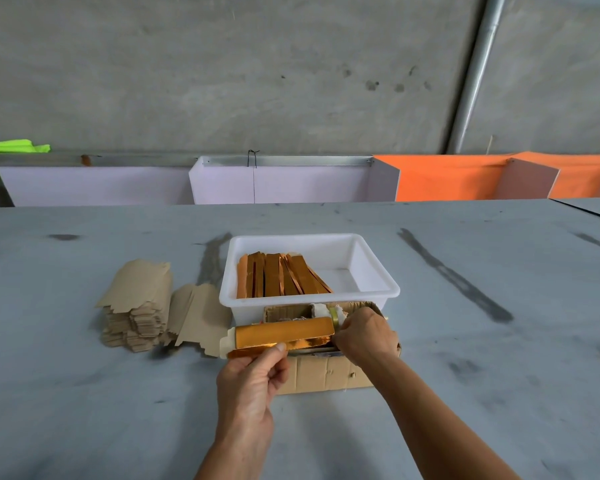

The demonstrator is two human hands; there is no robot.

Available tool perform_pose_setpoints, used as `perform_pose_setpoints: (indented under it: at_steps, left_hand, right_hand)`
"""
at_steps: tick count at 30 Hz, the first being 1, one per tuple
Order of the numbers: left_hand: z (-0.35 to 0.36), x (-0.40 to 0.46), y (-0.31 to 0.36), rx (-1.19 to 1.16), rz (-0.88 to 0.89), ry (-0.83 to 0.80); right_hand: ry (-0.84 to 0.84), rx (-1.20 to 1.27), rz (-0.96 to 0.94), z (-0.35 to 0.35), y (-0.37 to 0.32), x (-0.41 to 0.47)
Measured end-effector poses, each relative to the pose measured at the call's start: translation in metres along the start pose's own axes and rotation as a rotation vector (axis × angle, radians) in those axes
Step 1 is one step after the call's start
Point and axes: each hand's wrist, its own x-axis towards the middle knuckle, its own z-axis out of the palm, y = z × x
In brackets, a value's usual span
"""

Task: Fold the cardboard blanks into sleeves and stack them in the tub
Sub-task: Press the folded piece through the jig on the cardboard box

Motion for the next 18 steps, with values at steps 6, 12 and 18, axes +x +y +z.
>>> perform_pose_setpoints:
  at_steps: [6,12,18]
  left_hand:
    - [0.009,0.002,-0.001,-0.039,0.013,-0.002]
    - [0.019,0.003,-0.003,-0.124,-0.020,0.031]
    - [0.028,-0.001,-0.005,-0.137,-0.015,0.049]
  right_hand:
    - [-0.001,0.027,-0.004,-0.008,-0.004,0.003]
    - [-0.001,0.020,0.013,-0.016,-0.008,0.001]
    - [-0.060,0.092,0.016,-0.022,-0.012,0.001]
